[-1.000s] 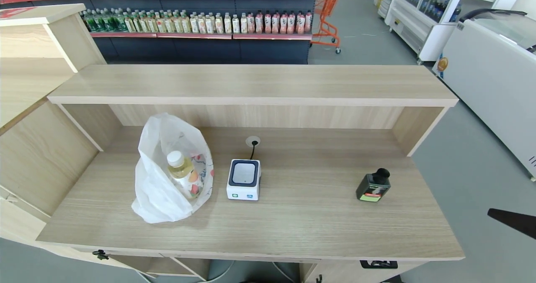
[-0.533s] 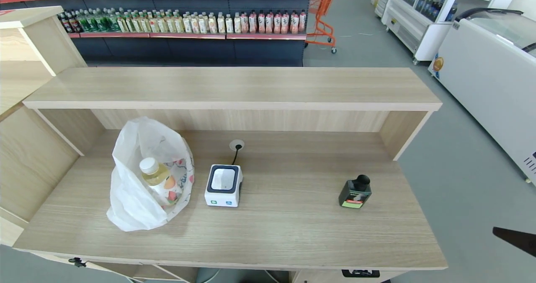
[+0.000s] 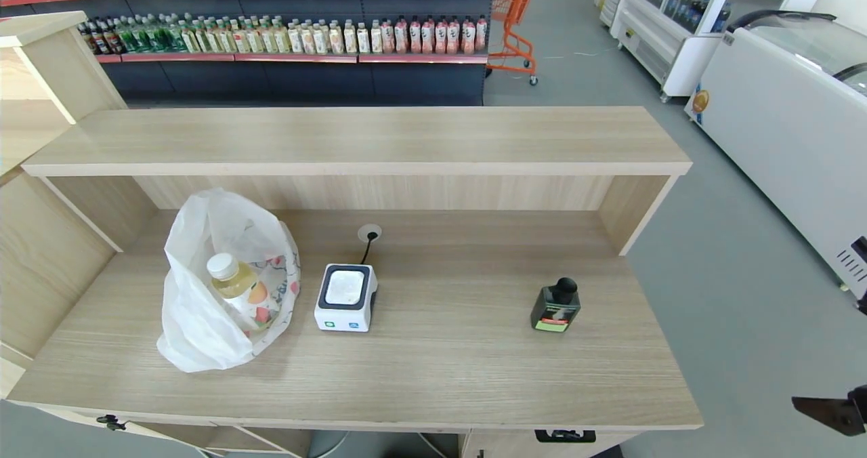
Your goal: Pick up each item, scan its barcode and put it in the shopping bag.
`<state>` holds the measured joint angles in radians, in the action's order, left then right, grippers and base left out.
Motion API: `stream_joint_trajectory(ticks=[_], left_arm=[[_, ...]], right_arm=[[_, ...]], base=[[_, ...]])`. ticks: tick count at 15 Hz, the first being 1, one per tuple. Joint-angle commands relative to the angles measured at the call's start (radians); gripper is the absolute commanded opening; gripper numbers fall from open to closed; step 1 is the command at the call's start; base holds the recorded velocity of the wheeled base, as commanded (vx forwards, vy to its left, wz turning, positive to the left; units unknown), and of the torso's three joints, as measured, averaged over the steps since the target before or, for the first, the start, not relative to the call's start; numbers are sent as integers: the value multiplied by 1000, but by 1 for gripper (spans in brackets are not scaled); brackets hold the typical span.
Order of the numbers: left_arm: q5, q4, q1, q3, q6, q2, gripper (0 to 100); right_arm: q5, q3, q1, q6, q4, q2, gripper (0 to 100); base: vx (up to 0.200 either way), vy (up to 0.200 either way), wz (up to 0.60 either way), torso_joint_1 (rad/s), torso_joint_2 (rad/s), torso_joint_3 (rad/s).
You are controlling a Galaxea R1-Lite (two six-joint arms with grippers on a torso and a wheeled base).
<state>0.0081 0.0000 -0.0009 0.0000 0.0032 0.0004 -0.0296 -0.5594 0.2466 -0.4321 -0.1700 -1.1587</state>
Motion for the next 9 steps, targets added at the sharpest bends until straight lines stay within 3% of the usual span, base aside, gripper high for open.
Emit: stream_joint_trajectory(ticks=[1,2,4,9], left_arm=[[1,0,-1,0,0,0,100],[0,0,-1,0,0,0,100],[1,0,1,0,0,0,100],[0,0,1,0,0,0,100]], right_arm=[[0,-8,-86,-27,75,-168,100],[-3,-7,-168,-27,195,-272,100],[-20,-7,-244,-30,351,-401,100],[-174,-34,-356,-68,564,-611,100]], base=[[0,0,0,0,0,0],[0,0,0,0,0,0],[0,0,0,0,0,0],[0,0,0,0,0,0]])
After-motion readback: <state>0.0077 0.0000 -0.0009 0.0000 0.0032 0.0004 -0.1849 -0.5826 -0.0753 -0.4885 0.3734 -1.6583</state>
